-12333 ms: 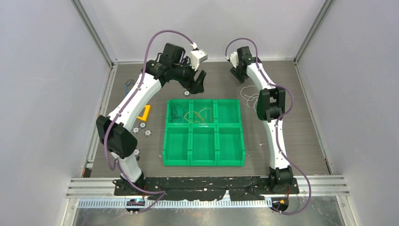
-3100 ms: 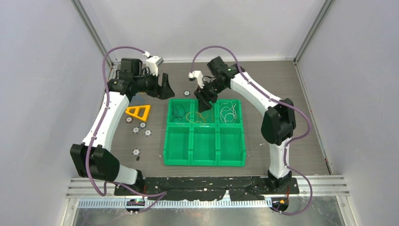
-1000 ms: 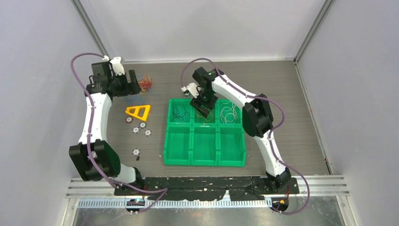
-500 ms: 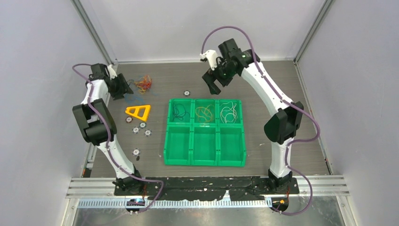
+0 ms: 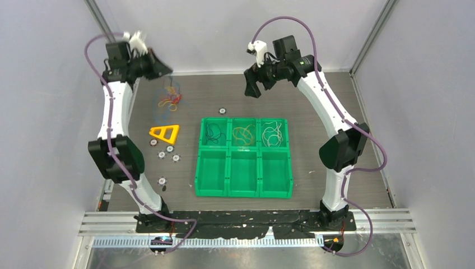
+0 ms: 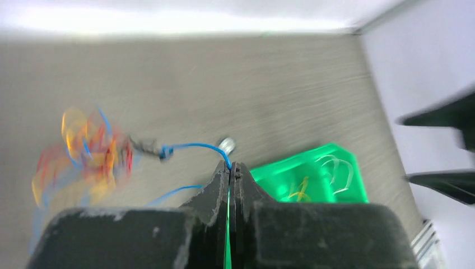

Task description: Untangle the cables

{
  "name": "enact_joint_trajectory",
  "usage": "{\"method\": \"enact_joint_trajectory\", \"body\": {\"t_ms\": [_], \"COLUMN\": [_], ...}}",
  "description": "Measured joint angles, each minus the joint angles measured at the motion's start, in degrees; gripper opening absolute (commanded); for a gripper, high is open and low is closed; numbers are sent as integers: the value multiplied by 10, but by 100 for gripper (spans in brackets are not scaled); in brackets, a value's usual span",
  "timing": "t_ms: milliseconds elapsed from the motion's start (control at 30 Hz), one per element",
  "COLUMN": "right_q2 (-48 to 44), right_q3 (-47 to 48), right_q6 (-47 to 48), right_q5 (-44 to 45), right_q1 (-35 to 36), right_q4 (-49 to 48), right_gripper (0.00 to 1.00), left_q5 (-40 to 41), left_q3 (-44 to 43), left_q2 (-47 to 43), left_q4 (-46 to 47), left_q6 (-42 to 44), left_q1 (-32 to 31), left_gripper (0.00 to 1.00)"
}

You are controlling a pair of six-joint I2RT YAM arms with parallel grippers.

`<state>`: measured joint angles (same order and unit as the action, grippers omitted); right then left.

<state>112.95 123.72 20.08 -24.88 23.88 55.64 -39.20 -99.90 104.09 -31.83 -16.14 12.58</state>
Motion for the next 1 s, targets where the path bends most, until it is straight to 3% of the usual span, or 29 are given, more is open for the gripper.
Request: {"method": "enact_joint_trajectory", "body": {"t_ms": [100, 233, 600, 733, 867, 1000], "right_q2": [-14, -18, -10, 39, 97, 156], "right_q3": [-18, -31, -33, 8, 21, 21], "right_q6": [-48, -123, -137, -141, -120, -88], "right_q5": [-56, -113, -45, -43, 10, 73], "right_q1": [1, 8, 107, 113, 114, 112], "right_q4": [-101, -255, -544, -594, -622, -634], "right_gripper": [95, 95, 99, 64, 41, 26], "left_q5": [-35, -79, -112, -113, -131, -146], "left_q3": [-130, -241, -256, -247, -245, -240], "left_q2": [-28, -43, 8, 31, 35, 18], "left_q4": [10, 37, 70, 89, 133, 170], "left_q6": [1, -10, -62, -83, -127, -155], "left_q1": [-72, -150, -193, -201, -195, -199], "left_gripper": [0, 0, 0, 0, 0, 0]}}
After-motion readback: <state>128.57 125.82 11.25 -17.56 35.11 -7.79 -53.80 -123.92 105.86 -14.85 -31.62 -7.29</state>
